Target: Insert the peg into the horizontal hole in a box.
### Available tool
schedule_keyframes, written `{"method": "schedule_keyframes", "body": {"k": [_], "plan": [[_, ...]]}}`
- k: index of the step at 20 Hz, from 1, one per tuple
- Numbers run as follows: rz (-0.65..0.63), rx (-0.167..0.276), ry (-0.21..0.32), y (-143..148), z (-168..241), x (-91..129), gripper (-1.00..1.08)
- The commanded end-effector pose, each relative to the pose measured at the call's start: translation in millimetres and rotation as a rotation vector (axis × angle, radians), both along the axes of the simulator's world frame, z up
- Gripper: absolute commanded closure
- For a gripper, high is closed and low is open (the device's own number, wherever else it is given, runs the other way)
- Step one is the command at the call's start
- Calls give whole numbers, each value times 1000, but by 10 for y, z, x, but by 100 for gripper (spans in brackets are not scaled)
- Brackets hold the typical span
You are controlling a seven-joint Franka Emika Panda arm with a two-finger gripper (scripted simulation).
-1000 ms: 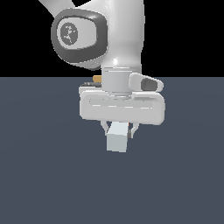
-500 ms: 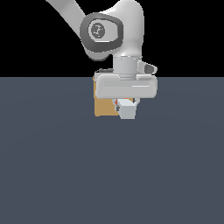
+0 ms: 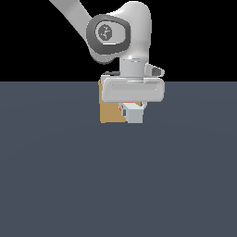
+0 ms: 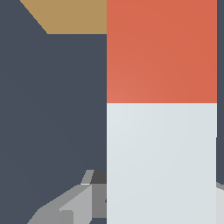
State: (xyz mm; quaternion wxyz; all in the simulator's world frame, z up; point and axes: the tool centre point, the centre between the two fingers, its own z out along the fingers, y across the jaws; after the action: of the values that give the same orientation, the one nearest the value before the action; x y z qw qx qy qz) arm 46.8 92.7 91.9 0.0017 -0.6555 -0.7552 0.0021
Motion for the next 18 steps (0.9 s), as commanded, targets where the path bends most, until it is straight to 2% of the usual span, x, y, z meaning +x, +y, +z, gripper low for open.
{"method": "schedule_keyframes", "body": {"k": [1, 11, 18], "plan": [[1, 0, -3, 2, 16, 9, 108], [2, 0, -4, 66, 29, 0, 108], [2, 1, -6, 523, 42, -72, 108]]}}
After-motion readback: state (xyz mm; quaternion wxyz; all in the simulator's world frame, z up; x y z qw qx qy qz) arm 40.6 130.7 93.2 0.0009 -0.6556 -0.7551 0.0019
